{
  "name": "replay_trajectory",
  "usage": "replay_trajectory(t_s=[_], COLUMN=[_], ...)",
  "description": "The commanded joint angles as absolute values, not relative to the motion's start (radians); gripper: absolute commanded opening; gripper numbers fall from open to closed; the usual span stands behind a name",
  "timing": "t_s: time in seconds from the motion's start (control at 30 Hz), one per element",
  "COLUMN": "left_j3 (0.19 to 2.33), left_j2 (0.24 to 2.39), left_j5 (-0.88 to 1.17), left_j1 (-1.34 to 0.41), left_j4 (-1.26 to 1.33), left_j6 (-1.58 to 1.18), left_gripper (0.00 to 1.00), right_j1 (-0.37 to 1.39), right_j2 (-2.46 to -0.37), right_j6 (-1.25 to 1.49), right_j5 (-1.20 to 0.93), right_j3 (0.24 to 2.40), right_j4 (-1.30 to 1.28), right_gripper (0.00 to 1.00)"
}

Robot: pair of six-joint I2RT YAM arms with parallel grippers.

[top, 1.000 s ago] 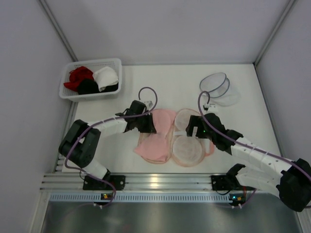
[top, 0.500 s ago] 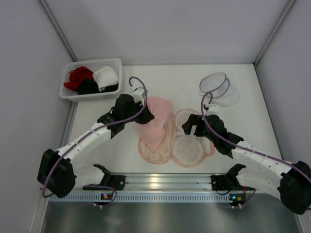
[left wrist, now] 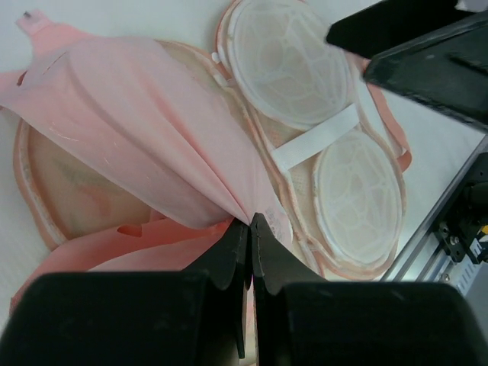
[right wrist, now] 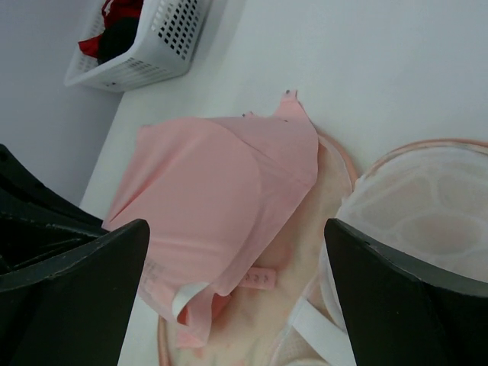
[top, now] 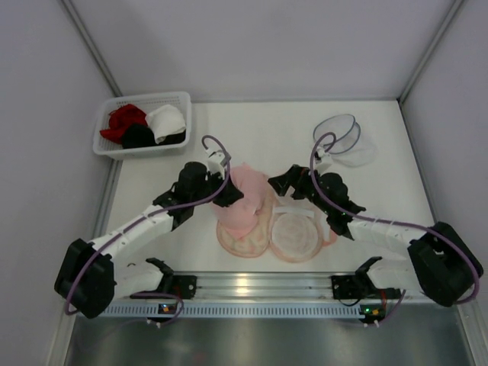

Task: Place the bra in the laundry bag and zip it closed
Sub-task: Adjust the bra.

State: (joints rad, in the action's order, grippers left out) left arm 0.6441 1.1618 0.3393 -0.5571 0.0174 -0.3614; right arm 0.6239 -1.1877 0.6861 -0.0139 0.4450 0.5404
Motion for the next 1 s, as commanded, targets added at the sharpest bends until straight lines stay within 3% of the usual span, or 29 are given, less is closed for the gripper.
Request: replay_trajectory(t_s=[0.0, 0.27, 0.77, 0.87, 0.97], left_j3=[0.643, 0.604, 0.577, 0.568, 0.560], left_j2=[1.114, 1.034, 1.058, 1.065, 1.078], left_j5=[0.405, 0.440, 0.517, 0.525, 0.519], left_j1=[-0.560, -0.561, -0.561, -0.561, -0.563], left_j4=[0.163, 0.210, 0.276, 0.291, 0.293], left_j6=[-0.373, -0.362, -0.410, -0.425, -0.434], left_gripper=[0.02, 0.02, 0.02, 0.03, 0.03], right_j1=[0.612, 0.612, 0.624, 0.624, 0.624], right_j2=[-1.297, -1.413, -1.666, -1.704, -1.729], right_j6=[0.781, 0.896, 1.130, 1.164, 1.184], right_j5=[-0.078, -0.120, -0.173, -0.182, -0.190], right_j3=[0.463, 0.474, 0.488, 0.500, 0.499], right_j4=[0.736, 0.821, 1.244, 1.311, 1.385], right_gripper=[0.99, 0.99, 0.98, 0.91, 0.73])
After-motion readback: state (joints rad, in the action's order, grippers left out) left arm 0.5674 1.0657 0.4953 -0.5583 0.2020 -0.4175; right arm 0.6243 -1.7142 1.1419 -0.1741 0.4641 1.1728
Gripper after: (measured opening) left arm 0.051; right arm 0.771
